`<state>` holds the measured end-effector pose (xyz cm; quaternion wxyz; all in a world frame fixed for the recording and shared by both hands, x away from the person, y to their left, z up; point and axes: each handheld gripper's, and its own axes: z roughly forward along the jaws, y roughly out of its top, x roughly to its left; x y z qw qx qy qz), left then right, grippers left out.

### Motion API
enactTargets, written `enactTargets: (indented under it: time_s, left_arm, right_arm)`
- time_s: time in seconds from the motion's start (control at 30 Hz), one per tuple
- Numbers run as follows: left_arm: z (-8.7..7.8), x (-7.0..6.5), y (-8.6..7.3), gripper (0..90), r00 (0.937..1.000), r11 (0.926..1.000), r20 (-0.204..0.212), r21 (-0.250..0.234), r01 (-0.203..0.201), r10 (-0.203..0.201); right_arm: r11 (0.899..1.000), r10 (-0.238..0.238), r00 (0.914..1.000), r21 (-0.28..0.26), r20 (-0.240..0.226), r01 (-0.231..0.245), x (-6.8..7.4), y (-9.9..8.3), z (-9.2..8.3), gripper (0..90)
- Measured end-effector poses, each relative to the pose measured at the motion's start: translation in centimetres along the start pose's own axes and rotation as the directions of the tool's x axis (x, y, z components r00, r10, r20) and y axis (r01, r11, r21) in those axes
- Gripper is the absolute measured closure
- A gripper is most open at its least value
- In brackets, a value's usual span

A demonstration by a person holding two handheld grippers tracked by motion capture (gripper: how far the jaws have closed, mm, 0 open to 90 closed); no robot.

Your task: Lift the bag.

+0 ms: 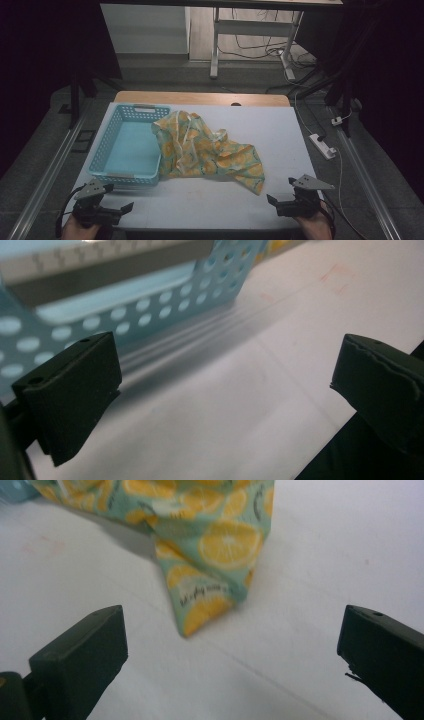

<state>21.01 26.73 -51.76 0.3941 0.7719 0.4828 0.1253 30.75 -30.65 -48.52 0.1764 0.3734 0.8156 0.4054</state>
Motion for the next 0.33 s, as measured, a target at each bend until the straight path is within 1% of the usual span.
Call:
enactTargets:
  time_s: [0.07, 0.13, 0.17, 0.23, 0.27, 0.33]
  left_arm:
    - [-0.3, 0.1, -0.2, 0.0, 0.9999, 0.9999, -0.009, -0.005, 0.01, -0.01]
    - [-0.3, 0.2, -0.3, 0.0, 0.9994, 0.9997, -0.031, 0.02, 0.017, -0.017]
    - [-0.4, 0.3, -0.4, 0.0, 0.9991, 0.9995, -0.034, 0.022, 0.024, -0.024]
    - [-0.5, 0.5, -0.5, 0.0, 0.9988, 0.999, -0.029, 0.02, 0.041, -0.04]
    - [-0.5, 0.6, -0.5, 0.0, 0.9986, 0.9987, -0.027, 0.021, 0.046, -0.045]
    - [-0.5, 0.7, -0.5, 0.0, 0.9984, 0.9984, -0.023, 0.019, 0.053, -0.053]
  right_arm:
    - [1.0, 0.005, 1.0, 0.026, 0.006, -0.005, 0.0, -0.5, -0.1, 0.0]
    - [0.999, 0.01, 0.9999, 0.048, 0.011, -0.01, 0.0, -0.9, 0.0, 0.0]
    - [0.998, 0.01, 0.9999, 0.059, 0.013, -0.011, -0.1, -1.1, 0.0, 0.0]
    - [0.996, 0.013, 0.9998, 0.089, 0.015, -0.014, -0.2, -1.5, 0.2, 0.0]
    - [0.996, 0.021, 0.9996, 0.089, 0.019, -0.023, -0.2, -1.6, 0.2, 0.0]
    - [0.996, 0.019, 0.9997, 0.088, 0.018, -0.02, -0.2, -1.6, 0.2, 0.0]
